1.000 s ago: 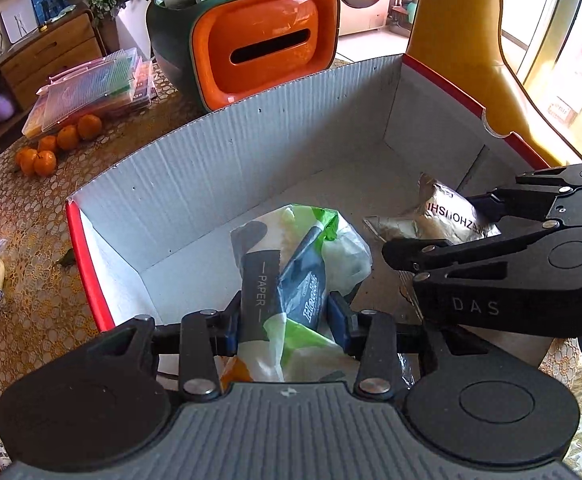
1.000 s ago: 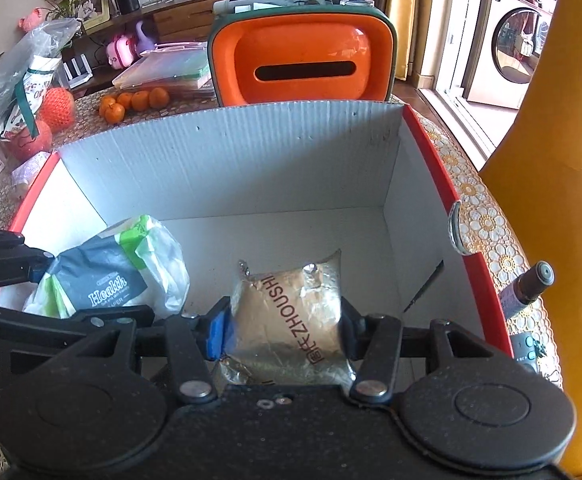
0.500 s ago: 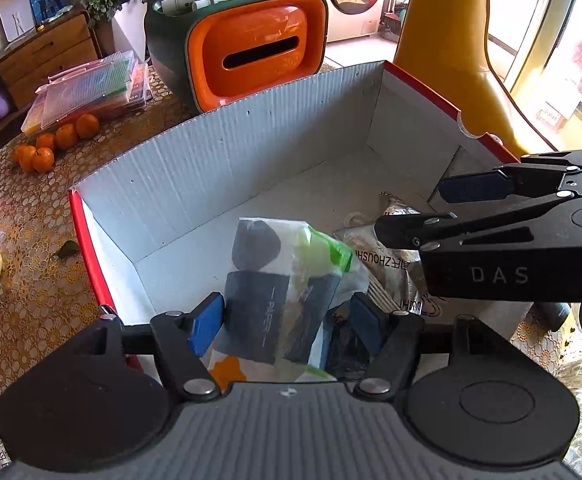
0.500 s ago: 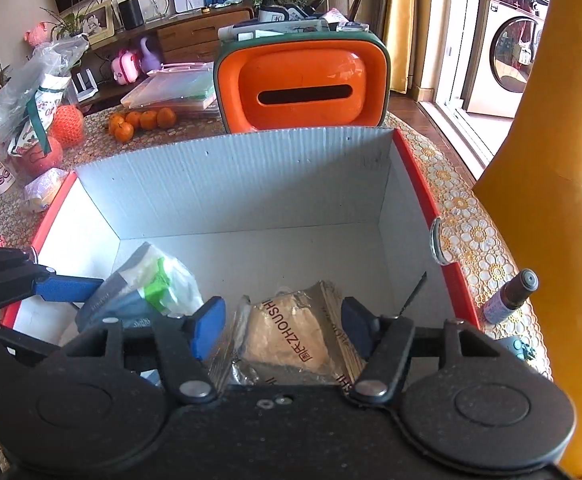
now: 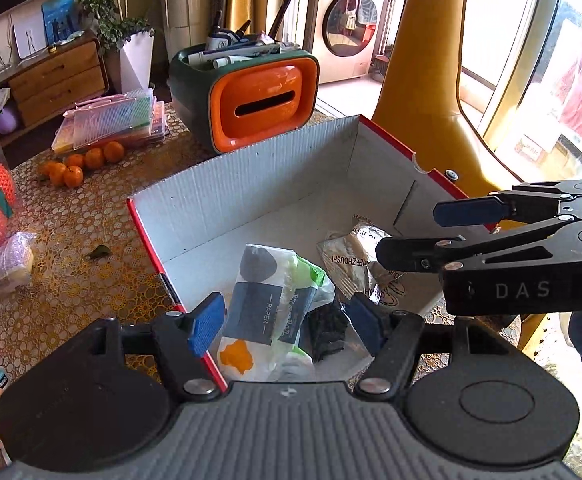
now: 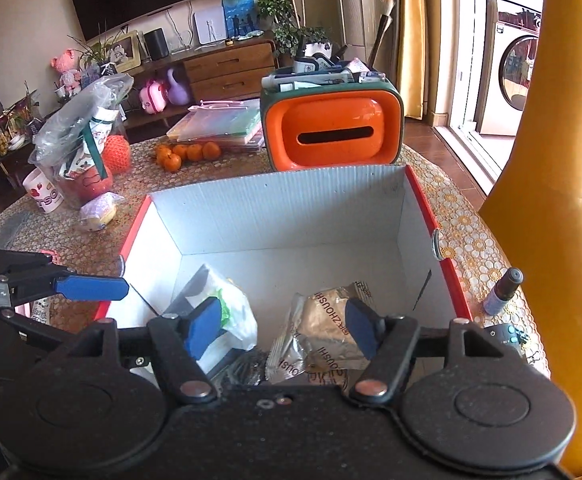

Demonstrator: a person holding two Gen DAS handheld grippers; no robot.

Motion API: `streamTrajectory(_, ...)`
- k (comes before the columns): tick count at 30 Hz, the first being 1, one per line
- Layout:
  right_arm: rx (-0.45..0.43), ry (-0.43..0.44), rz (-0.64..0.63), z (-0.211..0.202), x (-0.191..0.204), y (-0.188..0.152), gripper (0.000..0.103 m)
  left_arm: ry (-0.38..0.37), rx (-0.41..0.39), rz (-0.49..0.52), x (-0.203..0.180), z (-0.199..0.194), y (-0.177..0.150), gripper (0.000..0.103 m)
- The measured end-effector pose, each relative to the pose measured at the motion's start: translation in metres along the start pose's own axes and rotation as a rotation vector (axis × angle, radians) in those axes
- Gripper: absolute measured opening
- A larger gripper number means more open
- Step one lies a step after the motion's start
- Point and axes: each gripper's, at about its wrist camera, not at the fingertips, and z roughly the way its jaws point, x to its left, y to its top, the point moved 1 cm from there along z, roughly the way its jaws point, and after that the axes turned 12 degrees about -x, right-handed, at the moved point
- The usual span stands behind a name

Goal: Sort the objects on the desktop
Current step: 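Lower both items into the shoebox and open both grippers, then withdraw both tools from the shoebox toward the pink comb and white packet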

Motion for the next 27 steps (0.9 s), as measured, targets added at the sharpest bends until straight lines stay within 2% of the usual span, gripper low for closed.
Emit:
streamTrajectory(17, -0.089, 0.099, -0.014, -0.062, 0.073, -0.002, 0.070, 0.058, -0.132, -0.080, 0.045, -0.107, -0.032, 0.068)
streamTrajectory(27, -0.112, 0.141, -0.048, -0.070, 0.127, -0.006, 0.071, 0.128, -0.168, -0.132, 0.096, -0.157, -0.065, 0.068)
